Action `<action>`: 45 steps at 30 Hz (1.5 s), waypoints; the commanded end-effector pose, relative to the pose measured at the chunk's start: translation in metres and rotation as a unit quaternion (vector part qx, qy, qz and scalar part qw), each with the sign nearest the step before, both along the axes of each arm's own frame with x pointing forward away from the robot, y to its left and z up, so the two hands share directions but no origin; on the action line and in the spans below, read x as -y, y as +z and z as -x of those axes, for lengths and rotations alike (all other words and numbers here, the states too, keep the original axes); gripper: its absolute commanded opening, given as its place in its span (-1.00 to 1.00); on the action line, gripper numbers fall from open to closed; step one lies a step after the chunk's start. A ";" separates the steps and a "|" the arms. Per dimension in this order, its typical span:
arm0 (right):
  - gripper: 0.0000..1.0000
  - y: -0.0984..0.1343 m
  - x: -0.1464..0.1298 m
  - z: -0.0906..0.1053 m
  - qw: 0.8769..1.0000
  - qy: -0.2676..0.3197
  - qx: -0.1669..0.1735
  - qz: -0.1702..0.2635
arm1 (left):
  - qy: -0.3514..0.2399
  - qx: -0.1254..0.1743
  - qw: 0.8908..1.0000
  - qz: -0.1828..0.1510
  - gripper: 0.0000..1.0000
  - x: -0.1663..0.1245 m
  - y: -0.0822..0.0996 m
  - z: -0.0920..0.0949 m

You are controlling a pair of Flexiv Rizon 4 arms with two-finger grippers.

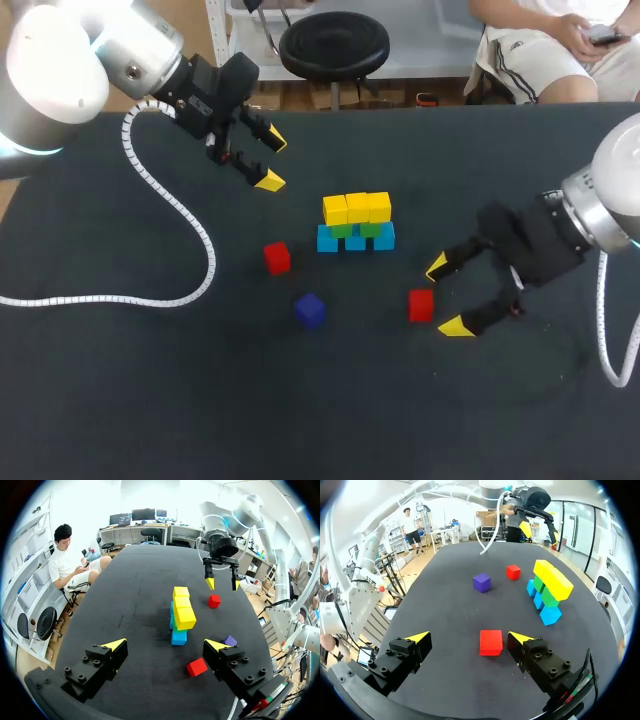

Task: Place the blue cubes, place green cubes on the blue cubes, place the yellow cubes on the green cubes, then place the red cubes on the yellow cubes, and place purple cube on the red cubes.

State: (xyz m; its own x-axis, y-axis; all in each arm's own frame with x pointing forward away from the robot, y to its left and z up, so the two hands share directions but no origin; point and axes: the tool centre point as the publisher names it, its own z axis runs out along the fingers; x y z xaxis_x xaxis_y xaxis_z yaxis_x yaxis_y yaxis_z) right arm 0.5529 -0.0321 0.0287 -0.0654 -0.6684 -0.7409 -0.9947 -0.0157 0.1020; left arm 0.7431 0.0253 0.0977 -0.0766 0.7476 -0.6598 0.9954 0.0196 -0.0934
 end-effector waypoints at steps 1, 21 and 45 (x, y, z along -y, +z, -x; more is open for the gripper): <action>1.00 -0.014 -0.006 -0.013 1.000 0.012 -0.016 -0.010 | -0.002 -0.002 1.000 -0.002 1.00 0.000 0.000 -0.002; 1.00 -0.023 -0.010 -0.010 0.999 0.022 -0.026 -0.016 | -0.002 -0.002 1.000 -0.002 1.00 0.000 0.000 -0.002; 0.51 -0.022 -0.012 -0.008 1.000 0.010 -0.017 -0.003 | -0.002 -0.002 1.000 -0.002 1.00 0.000 0.000 -0.002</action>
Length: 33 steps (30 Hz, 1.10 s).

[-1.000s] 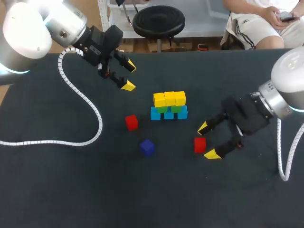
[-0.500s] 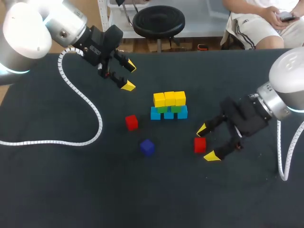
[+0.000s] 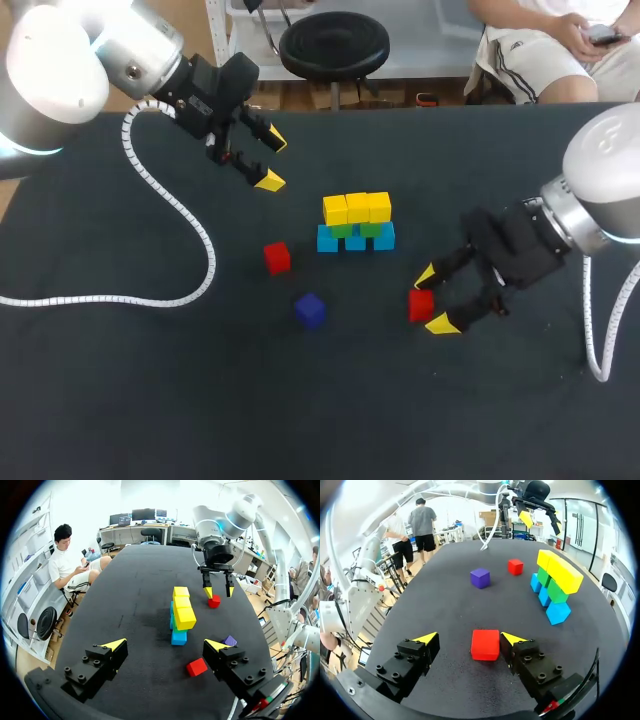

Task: Place the blue cubes, place green cubes on the blue cubes, place the yellow cubes on the green cubes, then place the red cubes on the yellow cubes, and place purple cube on the red cubes.

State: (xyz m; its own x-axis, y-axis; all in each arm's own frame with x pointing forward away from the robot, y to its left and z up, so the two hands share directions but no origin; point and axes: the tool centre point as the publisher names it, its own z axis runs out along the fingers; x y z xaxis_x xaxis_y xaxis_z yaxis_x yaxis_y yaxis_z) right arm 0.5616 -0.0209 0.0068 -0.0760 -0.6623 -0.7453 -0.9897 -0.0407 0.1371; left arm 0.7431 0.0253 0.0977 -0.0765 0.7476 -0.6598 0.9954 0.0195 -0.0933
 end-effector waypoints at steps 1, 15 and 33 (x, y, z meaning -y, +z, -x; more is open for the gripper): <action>0.44 -0.001 -0.001 0.001 1.000 -0.003 0.001 0.002 | -0.002 -0.002 1.000 -0.002 1.00 0.000 0.000 -0.002; -1.00 0.000 0.001 0.004 0.999 -0.001 0.030 0.014 | -0.002 -0.002 1.000 -0.002 1.00 0.000 0.000 -0.002; -1.00 0.004 -0.005 0.014 0.994 0.103 0.042 0.012 | -0.002 -0.002 1.000 -0.002 1.00 0.000 0.000 -0.002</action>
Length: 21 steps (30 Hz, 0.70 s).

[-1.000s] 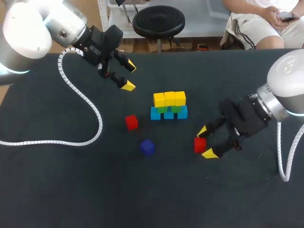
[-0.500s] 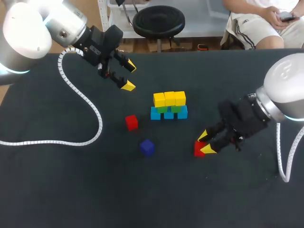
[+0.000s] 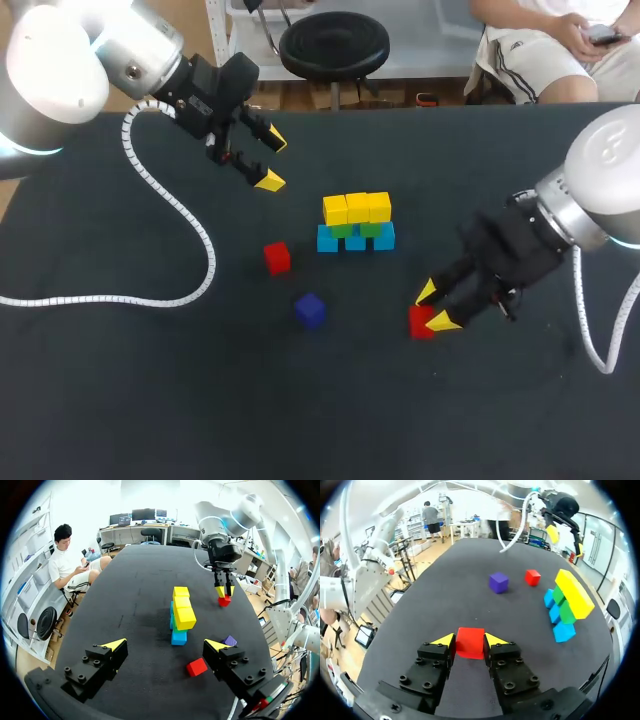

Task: Place the blue cubes, place green cubes on the blue cubes, place the yellow cubes on the green cubes, then place the red cubes on the yellow cubes, and place purple cube on the red cubes.

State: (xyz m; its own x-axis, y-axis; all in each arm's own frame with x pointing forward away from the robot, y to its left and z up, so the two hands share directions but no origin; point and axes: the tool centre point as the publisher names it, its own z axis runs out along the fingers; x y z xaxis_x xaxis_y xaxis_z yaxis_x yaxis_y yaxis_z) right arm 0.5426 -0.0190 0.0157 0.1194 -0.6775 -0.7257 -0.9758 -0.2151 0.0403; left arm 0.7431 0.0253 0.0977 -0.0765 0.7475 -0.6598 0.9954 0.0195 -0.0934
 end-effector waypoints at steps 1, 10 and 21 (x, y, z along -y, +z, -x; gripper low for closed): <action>-1.00 -0.005 -0.003 -0.004 1.000 0.014 -0.009 0.001 | -0.002 -0.002 1.000 -0.002 1.00 0.000 0.000 -0.002; -1.00 -0.007 0.001 -0.006 1.000 0.007 -0.010 -0.002 | -0.002 -0.002 1.000 -0.002 1.00 0.000 0.000 -0.002; 1.00 -0.013 0.000 -0.008 1.000 -0.004 -0.026 0.010 | -0.002 -0.002 1.000 -0.002 1.00 0.000 0.000 -0.002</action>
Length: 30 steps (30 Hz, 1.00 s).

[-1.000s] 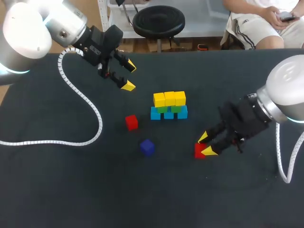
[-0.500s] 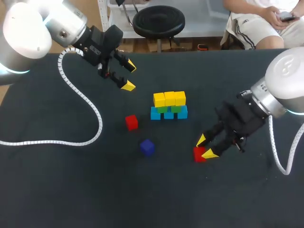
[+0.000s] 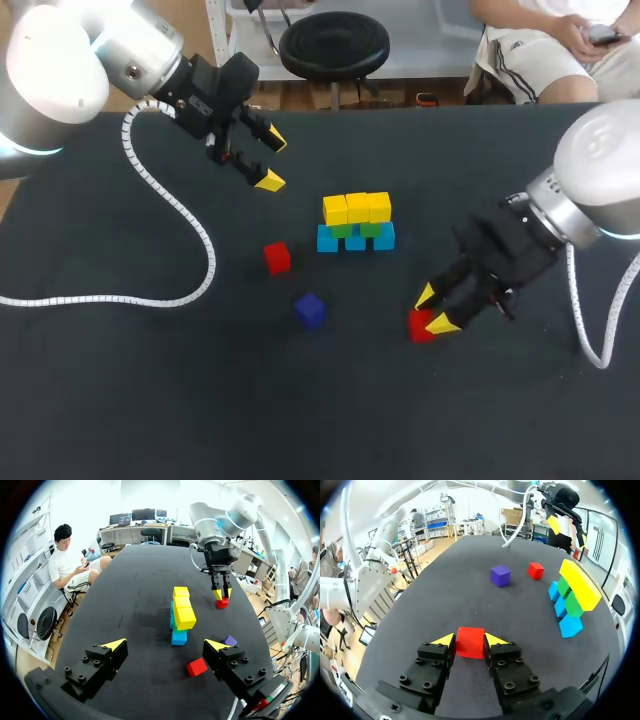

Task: Place the blue cubes, place green cubes on the blue cubes, place the yellow cubes on the green cubes, then place the red cubes on the yellow cubes, and place purple cube on the red cubes.

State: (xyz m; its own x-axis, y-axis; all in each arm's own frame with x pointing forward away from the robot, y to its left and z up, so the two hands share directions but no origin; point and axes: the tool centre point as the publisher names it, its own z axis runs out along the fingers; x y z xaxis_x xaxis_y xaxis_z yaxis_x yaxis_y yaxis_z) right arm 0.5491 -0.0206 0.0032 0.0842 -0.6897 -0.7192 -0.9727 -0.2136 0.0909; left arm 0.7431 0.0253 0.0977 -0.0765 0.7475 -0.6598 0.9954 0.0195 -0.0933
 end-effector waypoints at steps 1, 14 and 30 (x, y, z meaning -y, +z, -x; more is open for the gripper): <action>1.00 0.000 -0.002 -0.002 1.000 -0.004 -0.001 0.002 | -0.002 -0.002 1.000 -0.002 1.00 0.000 0.000 -0.002; 1.00 0.001 0.007 0.003 0.998 -0.067 0.007 -0.006 | -0.002 -0.002 1.000 -0.002 1.00 0.000 0.000 -0.002; 1.00 -0.002 -0.002 -0.004 0.998 -0.062 -0.006 -0.021 | -0.002 -0.002 1.000 -0.002 1.00 0.000 0.000 -0.002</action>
